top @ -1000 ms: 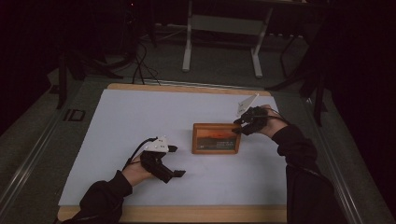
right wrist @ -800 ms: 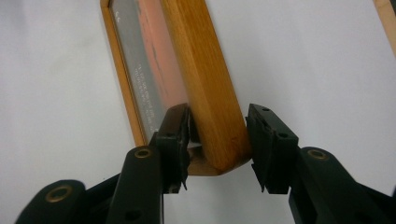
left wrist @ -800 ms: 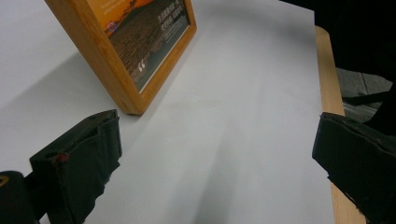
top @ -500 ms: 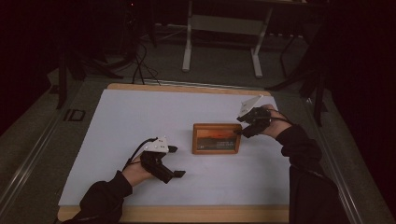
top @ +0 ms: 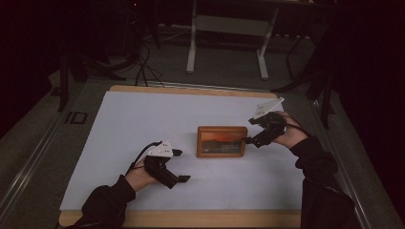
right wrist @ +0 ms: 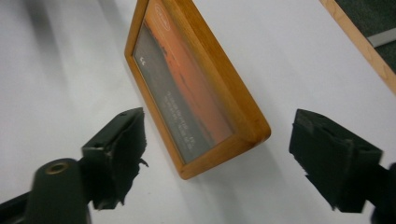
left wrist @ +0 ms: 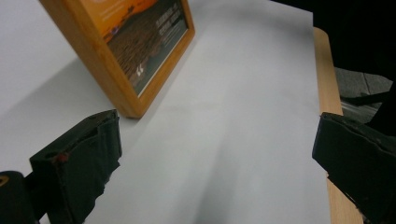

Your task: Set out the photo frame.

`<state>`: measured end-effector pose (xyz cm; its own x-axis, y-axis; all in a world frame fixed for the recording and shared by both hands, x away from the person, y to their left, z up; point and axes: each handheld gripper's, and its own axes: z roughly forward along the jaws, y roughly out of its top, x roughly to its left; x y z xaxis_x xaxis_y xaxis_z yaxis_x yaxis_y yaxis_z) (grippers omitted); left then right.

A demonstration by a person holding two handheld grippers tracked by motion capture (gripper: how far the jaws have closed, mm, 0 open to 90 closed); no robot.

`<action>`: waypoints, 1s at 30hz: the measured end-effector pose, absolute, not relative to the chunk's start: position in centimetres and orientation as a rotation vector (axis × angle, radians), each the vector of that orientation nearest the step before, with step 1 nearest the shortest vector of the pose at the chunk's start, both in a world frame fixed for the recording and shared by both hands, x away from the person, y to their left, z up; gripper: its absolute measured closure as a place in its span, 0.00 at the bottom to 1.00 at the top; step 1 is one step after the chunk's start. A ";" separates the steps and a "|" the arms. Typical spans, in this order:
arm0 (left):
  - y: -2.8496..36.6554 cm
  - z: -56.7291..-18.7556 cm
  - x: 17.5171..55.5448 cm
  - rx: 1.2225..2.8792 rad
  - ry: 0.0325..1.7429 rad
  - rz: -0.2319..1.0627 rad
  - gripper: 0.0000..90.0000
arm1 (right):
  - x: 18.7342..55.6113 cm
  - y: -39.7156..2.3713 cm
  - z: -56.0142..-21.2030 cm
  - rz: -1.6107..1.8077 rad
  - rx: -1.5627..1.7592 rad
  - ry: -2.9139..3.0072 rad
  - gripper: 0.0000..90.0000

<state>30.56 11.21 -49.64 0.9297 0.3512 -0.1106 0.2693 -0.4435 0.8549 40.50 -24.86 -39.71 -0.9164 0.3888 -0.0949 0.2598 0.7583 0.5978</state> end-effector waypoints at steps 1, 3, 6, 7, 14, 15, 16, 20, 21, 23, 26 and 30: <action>11.2 -49.6 30.5 2.053 0.436 0.105 0.02 | 40.4 -25.0 -39.8 0.897 0.517 2.746 0.18; 11.2 -49.6 30.4 2.053 0.435 0.106 0.02 | 40.0 -25.2 -40.0 0.902 0.523 2.745 0.16; 11.2 -49.6 30.4 2.053 0.439 0.107 0.02 | 39.1 -25.5 -40.5 0.944 0.533 2.734 0.15; 11.2 -49.6 30.4 2.053 0.438 0.110 0.02 | 38.7 -25.6 -40.7 0.948 0.526 2.724 0.15; 11.2 -49.7 30.4 2.059 0.433 0.115 0.02 | 36.6 -26.2 -42.4 0.980 0.544 2.705 0.16; 11.2 -49.7 30.3 2.061 0.431 0.117 0.02 | 36.3 -26.3 -42.7 0.983 0.545 2.701 0.16; 11.1 -49.7 30.3 2.061 0.429 0.117 0.02 | 36.0 -26.4 -42.9 0.991 0.550 2.702 0.16; 11.2 -49.6 30.3 2.060 0.429 0.116 0.02 | 35.2 -26.7 -43.6 1.028 0.565 2.689 0.16; 11.2 -49.6 30.3 2.056 0.430 0.116 0.02 | 34.9 -26.8 -43.9 1.046 0.577 2.681 0.16; 11.2 -49.6 30.2 2.057 0.427 0.118 0.02 | 33.9 -27.2 -44.7 1.083 0.599 2.667 0.16; 11.2 -49.6 30.2 2.057 0.425 0.119 0.02 | 33.2 -27.2 -45.5 1.098 0.626 2.665 0.16; 11.2 -49.5 30.2 2.057 0.422 0.122 0.02 | 32.3 -27.2 -46.1 1.128 0.639 2.649 0.16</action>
<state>30.15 11.22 -49.53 0.9343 0.3456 -0.0873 0.2459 -0.4475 0.8598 32.31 -27.23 -46.07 -0.8886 0.4587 -0.0072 0.3126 0.6169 0.7223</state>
